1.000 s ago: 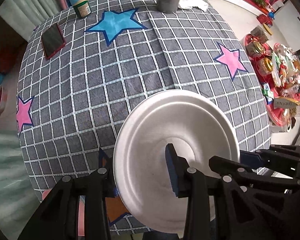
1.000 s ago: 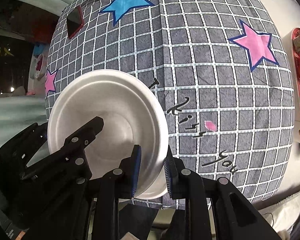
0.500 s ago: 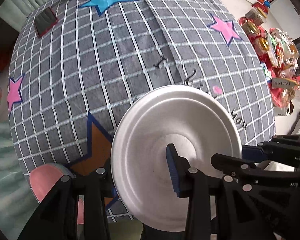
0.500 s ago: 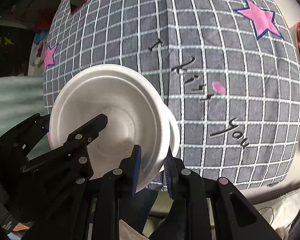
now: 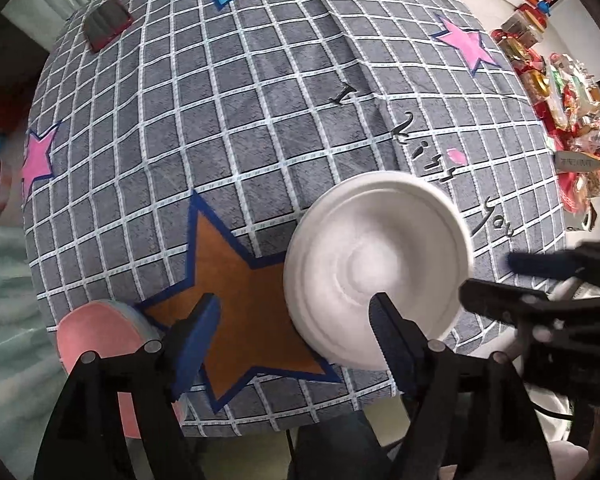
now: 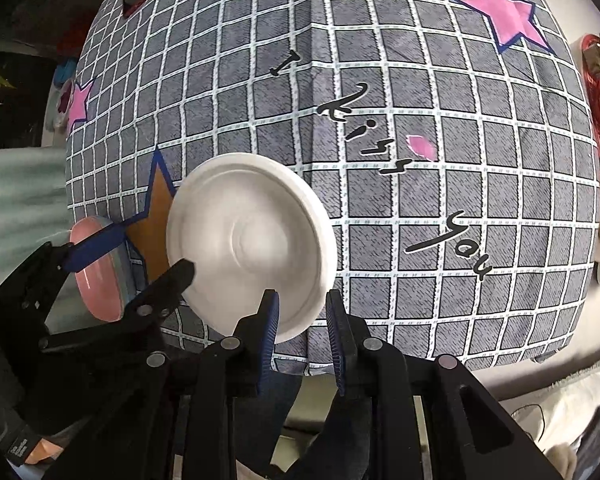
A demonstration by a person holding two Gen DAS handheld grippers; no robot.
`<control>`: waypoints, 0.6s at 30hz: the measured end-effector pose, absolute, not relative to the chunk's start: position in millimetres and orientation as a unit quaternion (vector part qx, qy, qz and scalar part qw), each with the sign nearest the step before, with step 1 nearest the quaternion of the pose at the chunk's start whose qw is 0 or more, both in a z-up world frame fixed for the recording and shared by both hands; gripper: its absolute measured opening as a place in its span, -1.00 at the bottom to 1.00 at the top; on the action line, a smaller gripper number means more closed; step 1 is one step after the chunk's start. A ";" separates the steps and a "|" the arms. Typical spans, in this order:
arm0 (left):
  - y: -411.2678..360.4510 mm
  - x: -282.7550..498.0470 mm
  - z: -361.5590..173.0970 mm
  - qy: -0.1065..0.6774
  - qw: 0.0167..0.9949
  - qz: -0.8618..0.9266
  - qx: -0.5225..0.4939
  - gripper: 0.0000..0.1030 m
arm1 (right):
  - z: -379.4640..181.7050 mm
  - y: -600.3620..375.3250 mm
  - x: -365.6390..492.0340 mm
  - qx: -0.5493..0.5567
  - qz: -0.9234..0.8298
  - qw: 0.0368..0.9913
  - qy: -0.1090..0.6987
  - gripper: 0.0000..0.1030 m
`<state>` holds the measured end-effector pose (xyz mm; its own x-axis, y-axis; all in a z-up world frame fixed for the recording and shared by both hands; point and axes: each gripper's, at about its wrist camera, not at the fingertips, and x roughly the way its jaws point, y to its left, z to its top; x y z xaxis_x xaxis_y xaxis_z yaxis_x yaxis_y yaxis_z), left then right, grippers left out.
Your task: Organize plates and bowls
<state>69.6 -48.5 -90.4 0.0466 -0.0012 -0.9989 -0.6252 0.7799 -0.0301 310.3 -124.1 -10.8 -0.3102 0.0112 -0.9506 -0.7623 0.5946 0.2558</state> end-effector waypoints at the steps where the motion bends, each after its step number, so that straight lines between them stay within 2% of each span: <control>1: -46.9 64.5 -89.4 0.651 0.682 0.229 -0.244 0.57 | -10.4 -126.5 312.3 -0.259 0.365 0.528 0.722 0.18; 3: -44.7 54.5 -82.4 0.649 0.680 0.231 -0.251 0.57 | -6.5 -131.1 314.2 -0.257 0.363 0.538 0.716 0.31; 8: -45.1 30.7 -71.2 0.649 0.680 0.237 -0.246 0.62 | -4.2 -136.2 316.1 -0.250 0.360 0.539 0.719 0.36; 9: -45.3 26.7 -68.8 0.648 0.681 0.239 -0.244 0.62 | -4.4 -136.7 316.2 -0.248 0.358 0.539 0.721 0.54; 10: -45.2 22.8 -67.4 0.647 0.682 0.243 -0.240 0.65 | -3.7 -138.2 317.0 -0.244 0.357 0.541 0.721 0.61; 18: -42.4 2.2 -57.9 0.646 0.680 0.257 -0.232 0.69 | -5.1 -137.0 312.2 -0.246 0.355 0.540 0.722 0.61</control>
<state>2.2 -42.4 -57.9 0.0324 0.0496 -0.9982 -0.6498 0.7599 0.0166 312.2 -137.0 -5.1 -0.2958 0.0288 -0.9548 -0.7384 0.6272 0.2477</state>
